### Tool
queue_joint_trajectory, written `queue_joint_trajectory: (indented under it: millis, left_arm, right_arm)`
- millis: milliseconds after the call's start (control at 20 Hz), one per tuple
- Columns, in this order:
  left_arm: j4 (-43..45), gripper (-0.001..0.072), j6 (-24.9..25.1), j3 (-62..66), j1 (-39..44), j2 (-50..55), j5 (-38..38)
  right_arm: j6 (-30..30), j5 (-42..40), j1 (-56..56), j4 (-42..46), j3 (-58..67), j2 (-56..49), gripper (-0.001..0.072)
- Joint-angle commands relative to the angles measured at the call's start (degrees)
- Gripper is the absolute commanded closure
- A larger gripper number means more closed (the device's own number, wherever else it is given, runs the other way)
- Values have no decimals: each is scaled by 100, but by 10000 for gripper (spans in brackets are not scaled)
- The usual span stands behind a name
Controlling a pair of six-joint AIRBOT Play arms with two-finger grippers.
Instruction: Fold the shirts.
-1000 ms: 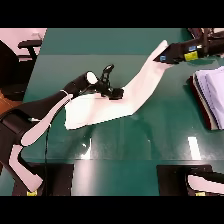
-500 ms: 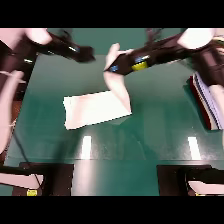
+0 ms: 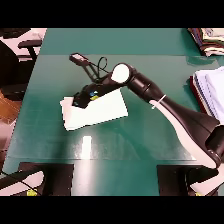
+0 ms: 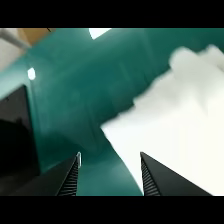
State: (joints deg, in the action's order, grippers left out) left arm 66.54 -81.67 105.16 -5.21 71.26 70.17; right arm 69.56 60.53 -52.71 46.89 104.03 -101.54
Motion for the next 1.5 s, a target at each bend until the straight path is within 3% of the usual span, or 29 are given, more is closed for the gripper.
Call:
queue_joint_trajectory:
  millis: [0,250,350,450,950,1000,1100,1250,1300,1450]
  left_arm:
    - [35,673,2,-28,66,-92,214]
    - [37,673,26,-240,577,-90,46]
    - [35,673,33,-376,778,-79,-55]
    - [37,672,72,-520,957,-76,-122]
    - [31,672,177,-601,1071,-9,-52]
    - [26,672,177,-601,1071,-9,-2]
    - [28,672,177,-601,1071,-9,55]
    - [-133,673,175,-601,1071,-9,166]
    - [-236,673,175,-601,1071,-9,166]
    - [-592,674,162,-601,1073,-9,190]
  right_arm:
    - [271,575,673,564,-621,229,263]
    - [710,409,2520,529,-2638,1161,257]
    - [713,407,3018,289,-3062,1187,132]
    - [697,192,3259,-28,-3383,1154,132]
    - [688,363,2083,-1204,-1790,-717,142]
    - [688,463,1934,-1294,-1576,-905,157]
    - [688,623,1716,-1244,-1215,-1178,322]
    - [688,656,1600,-1235,-962,-1298,654]
    - [691,678,1622,-1231,-872,-1298,695]
    - [848,890,1937,-931,-481,-1167,696]
